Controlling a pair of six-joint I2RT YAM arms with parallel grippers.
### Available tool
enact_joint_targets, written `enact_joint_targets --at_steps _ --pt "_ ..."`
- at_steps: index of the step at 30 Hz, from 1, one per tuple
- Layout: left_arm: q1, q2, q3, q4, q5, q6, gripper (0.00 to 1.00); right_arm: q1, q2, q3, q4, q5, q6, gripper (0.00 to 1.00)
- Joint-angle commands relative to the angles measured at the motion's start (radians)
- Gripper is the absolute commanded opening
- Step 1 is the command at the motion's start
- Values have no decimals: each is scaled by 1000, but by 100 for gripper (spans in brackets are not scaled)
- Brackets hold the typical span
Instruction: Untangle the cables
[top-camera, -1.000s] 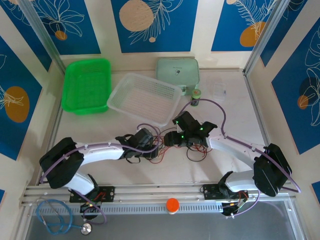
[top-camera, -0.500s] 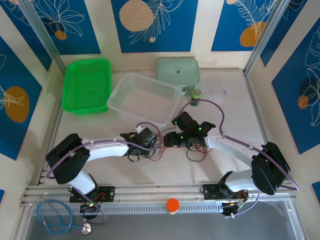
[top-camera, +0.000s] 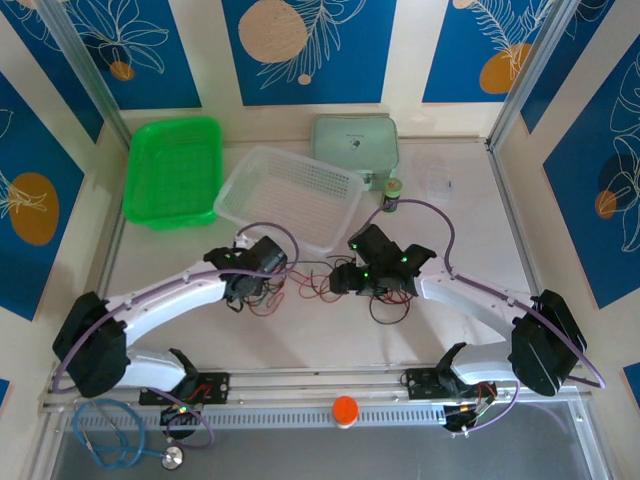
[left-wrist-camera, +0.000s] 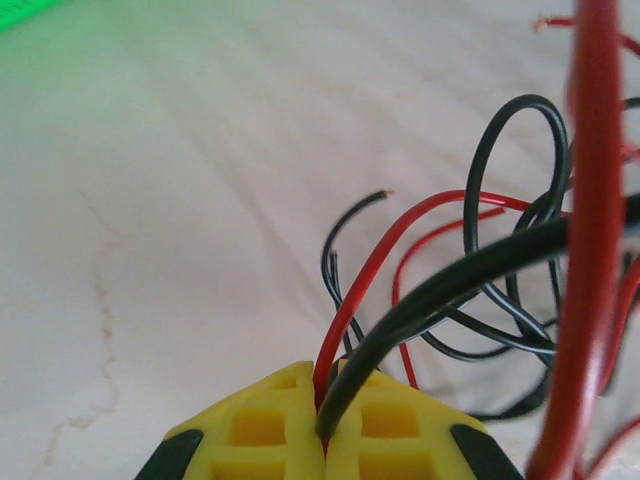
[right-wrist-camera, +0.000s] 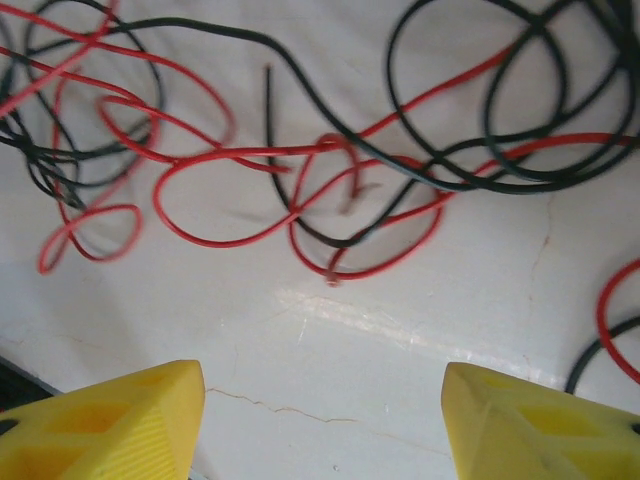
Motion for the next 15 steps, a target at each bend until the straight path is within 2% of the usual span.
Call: enact_joint_targets --at_steps 1,2,7,9,11,15 --pt "34 -42 20 -64 -34 55 7 -12 -31 -13 -54 31 53 64" --pt "34 -50 25 -54 -20 65 10 -19 -37 -14 -59 39 58 64" --pt "22 -67 73 -20 104 99 54 -76 -47 -16 -73 44 86 60" --pt "4 -66 103 -39 110 102 66 -93 -41 -18 -73 37 108 59" --pt "-21 -64 138 -66 110 105 72 -103 -35 -20 -67 30 136 57" --pt "-86 -40 211 -76 177 126 75 -110 -31 -43 -15 14 253 55"
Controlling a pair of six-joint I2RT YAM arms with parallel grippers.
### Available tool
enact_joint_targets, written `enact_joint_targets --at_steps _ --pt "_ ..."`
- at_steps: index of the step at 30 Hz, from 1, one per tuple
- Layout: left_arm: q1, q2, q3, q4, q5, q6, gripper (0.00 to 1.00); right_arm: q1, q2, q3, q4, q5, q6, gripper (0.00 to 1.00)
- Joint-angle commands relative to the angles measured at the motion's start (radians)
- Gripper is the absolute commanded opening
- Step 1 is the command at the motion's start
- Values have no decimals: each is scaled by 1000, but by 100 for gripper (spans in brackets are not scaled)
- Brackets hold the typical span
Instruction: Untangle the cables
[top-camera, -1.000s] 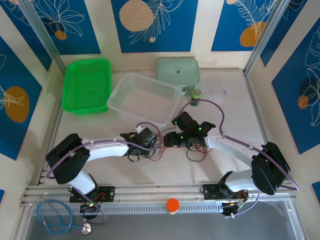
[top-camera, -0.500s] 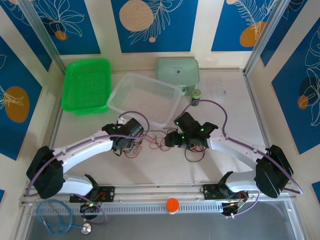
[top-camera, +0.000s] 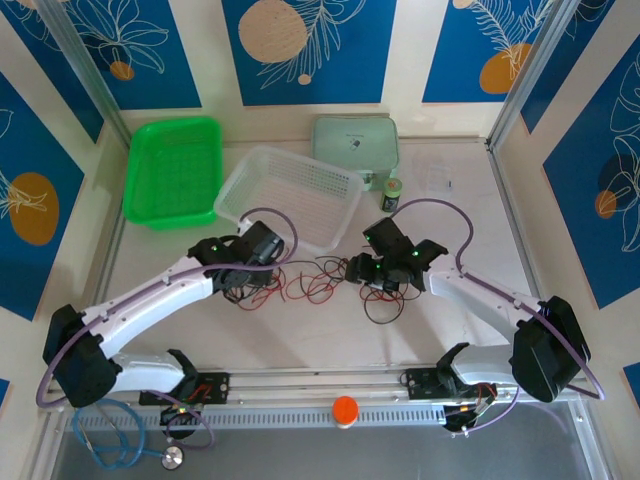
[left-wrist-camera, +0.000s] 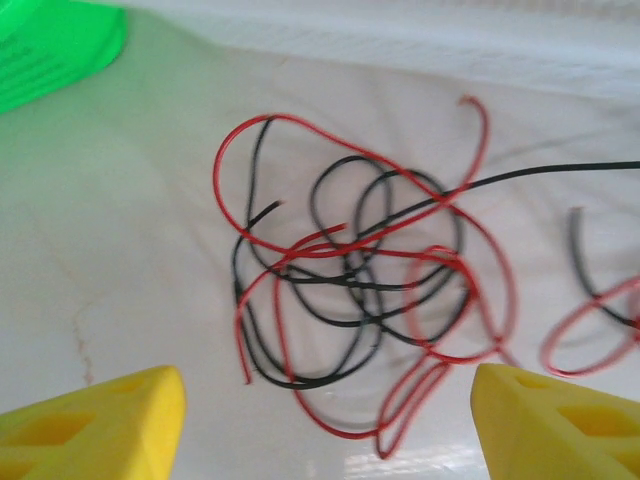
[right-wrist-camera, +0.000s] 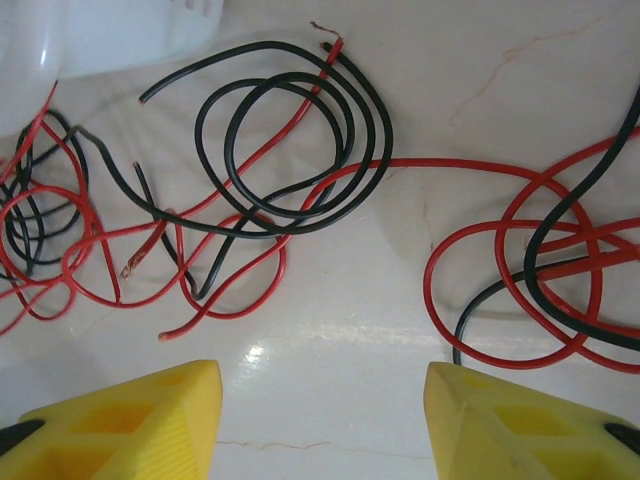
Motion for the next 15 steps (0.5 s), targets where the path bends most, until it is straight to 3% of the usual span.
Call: enact_joint_targets --at_steps 1,7,15 --pt "-51 21 69 -24 99 33 76 -4 -6 -43 54 -32 140 55" --pt "-115 149 64 142 242 25 71 -7 5 -120 248 -106 418 55" --pt "-161 280 -21 405 221 104 68 8 137 -63 312 -124 518 54"
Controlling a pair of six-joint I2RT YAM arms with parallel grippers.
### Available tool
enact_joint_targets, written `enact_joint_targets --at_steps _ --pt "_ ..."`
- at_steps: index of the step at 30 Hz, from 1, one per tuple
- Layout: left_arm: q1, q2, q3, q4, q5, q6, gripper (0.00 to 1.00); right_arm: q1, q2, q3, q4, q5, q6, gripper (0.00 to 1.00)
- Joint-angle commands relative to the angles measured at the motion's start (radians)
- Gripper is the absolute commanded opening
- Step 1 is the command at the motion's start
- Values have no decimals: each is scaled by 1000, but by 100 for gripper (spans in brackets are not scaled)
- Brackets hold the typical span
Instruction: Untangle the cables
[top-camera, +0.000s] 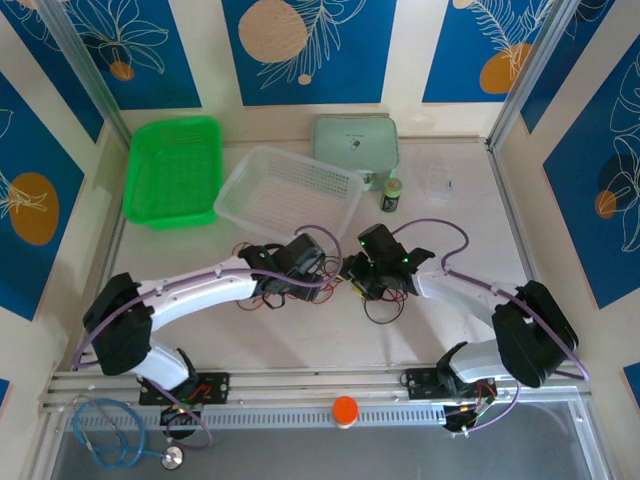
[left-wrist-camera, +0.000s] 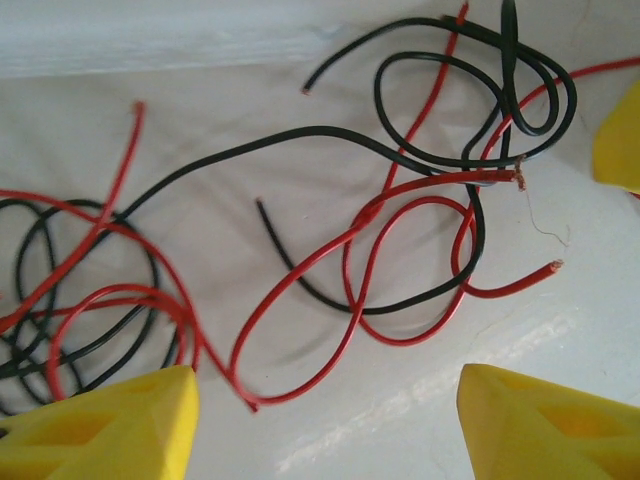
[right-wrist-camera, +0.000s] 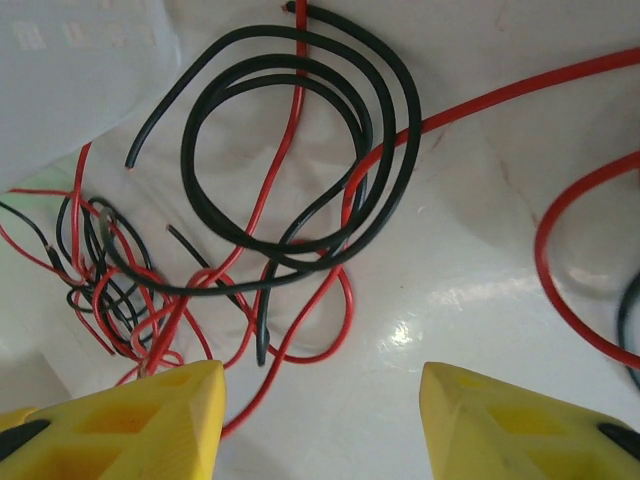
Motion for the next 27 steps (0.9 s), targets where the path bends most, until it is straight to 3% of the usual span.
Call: enact_joint_targets --at_steps 1,9,12,16,19,25,27 --pt "-10 39 -29 137 -3 59 68 7 46 32 45 -11 98 54" --pt "-10 86 -140 258 -86 47 58 4 131 66 48 83 124 48" --pt "-9 121 -169 272 -109 37 42 -1 166 98 36 110 104 43" --pt "-9 158 -205 294 -132 5 13 -3 203 129 17 152 74 33" --pt "-9 165 -224 298 -143 -11 0 -14 219 135 5 183 61 22" --pt "-6 118 -275 269 -179 -45 0 -65 227 118 -23 243 32 2" --pt "-4 89 -303 267 -181 -57 0 -88 224 112 -38 263 17 0"
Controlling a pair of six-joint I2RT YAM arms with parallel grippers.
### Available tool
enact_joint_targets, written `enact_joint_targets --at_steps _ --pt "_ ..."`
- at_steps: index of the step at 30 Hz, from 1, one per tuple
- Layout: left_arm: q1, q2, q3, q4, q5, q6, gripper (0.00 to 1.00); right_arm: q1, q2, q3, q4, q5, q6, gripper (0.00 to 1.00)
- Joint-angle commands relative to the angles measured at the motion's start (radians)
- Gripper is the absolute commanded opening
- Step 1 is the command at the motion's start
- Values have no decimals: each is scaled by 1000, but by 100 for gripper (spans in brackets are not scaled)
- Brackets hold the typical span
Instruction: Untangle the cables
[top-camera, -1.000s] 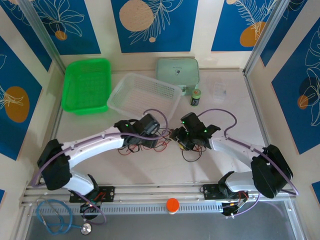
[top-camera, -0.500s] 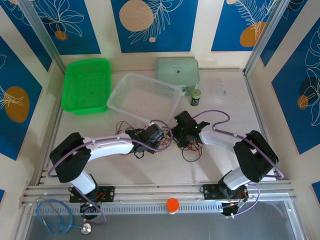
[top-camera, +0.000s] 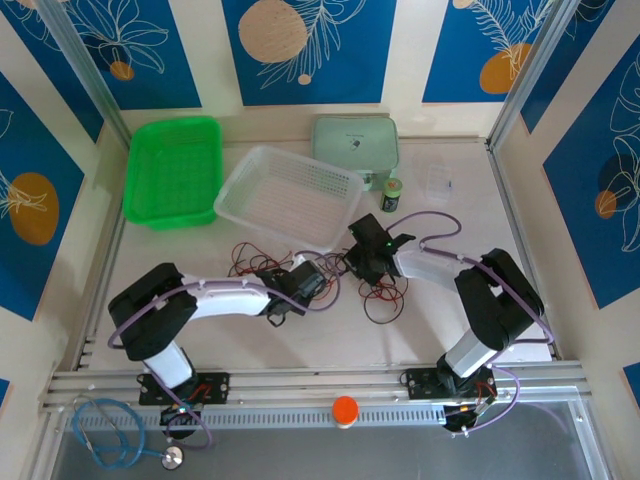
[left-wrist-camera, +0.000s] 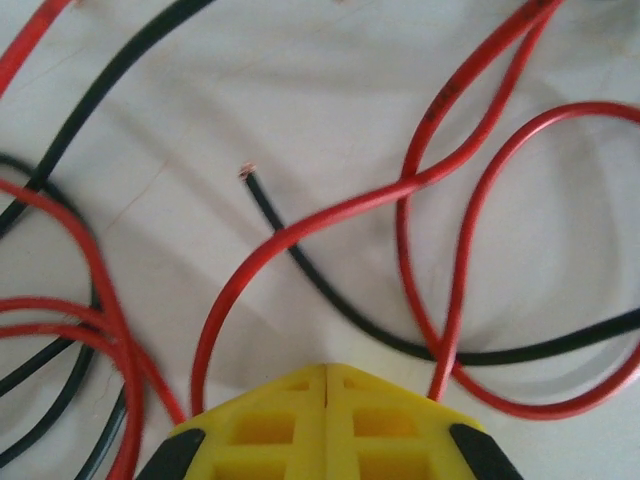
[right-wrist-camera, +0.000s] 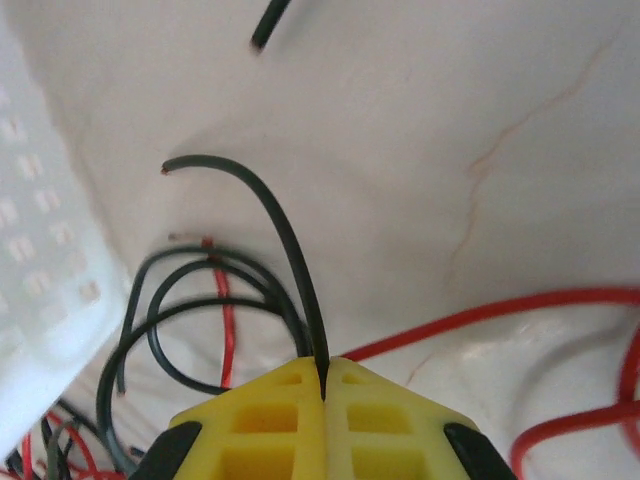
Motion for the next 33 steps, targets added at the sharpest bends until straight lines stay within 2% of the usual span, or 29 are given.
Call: enact_joint_targets --at_steps 1,6,16,24,33 --pt "4 -47 -67 -69 -48 -40 0 -37 2 -3 -60 76 -33 0" --pt "6 -100 -121 -85 -55 -69 0 -97 -54 -35 -89 96 -82 0" --pt "7 -130 -139 -106 -77 -85 0 -241 -316 -95 -276 120 -277 0" --pt "8 -149 -133 -131 -93 -83 0 -424 -508 -140 -363 23 -408 0" --pt "14 -190 -154 -208 -155 -153 0 -583 -518 -67 -441 -53 -573 0"
